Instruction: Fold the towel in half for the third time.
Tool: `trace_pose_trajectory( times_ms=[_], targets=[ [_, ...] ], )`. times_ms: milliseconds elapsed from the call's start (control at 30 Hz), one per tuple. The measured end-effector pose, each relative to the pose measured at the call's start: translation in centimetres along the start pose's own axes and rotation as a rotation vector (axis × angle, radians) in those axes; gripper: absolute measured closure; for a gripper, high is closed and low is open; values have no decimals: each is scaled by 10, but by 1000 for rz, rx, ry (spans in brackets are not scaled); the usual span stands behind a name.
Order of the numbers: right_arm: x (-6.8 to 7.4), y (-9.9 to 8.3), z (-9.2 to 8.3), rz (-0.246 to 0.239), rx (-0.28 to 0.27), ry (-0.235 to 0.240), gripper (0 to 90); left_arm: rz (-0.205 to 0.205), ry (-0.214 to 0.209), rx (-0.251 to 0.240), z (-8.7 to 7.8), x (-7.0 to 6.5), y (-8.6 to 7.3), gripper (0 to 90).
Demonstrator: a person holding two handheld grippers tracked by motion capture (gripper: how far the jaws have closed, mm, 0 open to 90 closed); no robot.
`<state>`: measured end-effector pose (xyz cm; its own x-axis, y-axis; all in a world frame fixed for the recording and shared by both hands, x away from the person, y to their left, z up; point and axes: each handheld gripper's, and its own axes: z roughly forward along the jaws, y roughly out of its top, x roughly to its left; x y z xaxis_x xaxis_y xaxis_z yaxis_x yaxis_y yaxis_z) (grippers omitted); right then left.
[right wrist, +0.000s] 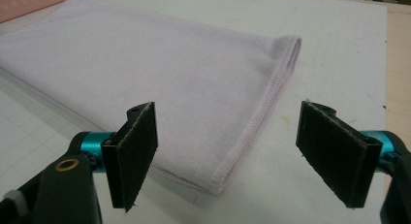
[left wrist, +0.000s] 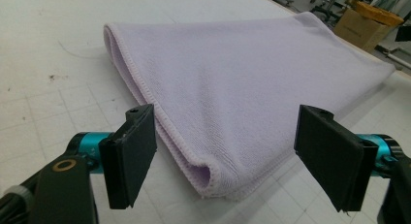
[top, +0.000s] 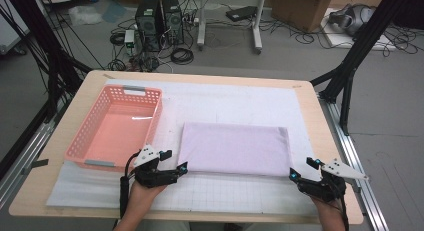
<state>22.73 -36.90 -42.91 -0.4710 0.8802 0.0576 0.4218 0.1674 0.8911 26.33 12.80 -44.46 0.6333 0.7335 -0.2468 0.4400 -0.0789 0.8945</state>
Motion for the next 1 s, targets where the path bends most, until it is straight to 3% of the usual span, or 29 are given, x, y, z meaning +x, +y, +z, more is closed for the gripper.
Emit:
trace_pose_trajectory(
  times_ms=[200, 400, 533, 733, 867, 1000],
  targets=[
    [3, 0, 4, -12, 12, 16, 217, -5, 13, 15, 2, 1, -1, 236],
    [6, 2, 10, -11, 26, 39, 218, -8, 65, 36, 8, 0, -2, 247],
    [9, 2, 14, -20, 37, 53, 217, -44, 79, 78, 12, 4, 0, 263],
    [13, 9, 20, -27, 22, 66, 217, -48, 92, 169, 21, 4, 2, 342],
    [18, 15, 28, -42, 24, 81, 217, -22, 117, 211, 26, 1, 3, 382],
    [26, 27, 39, -61, 23, 106, 217, 39, 171, 226, 27, -7, 2, 424]
  ],
)
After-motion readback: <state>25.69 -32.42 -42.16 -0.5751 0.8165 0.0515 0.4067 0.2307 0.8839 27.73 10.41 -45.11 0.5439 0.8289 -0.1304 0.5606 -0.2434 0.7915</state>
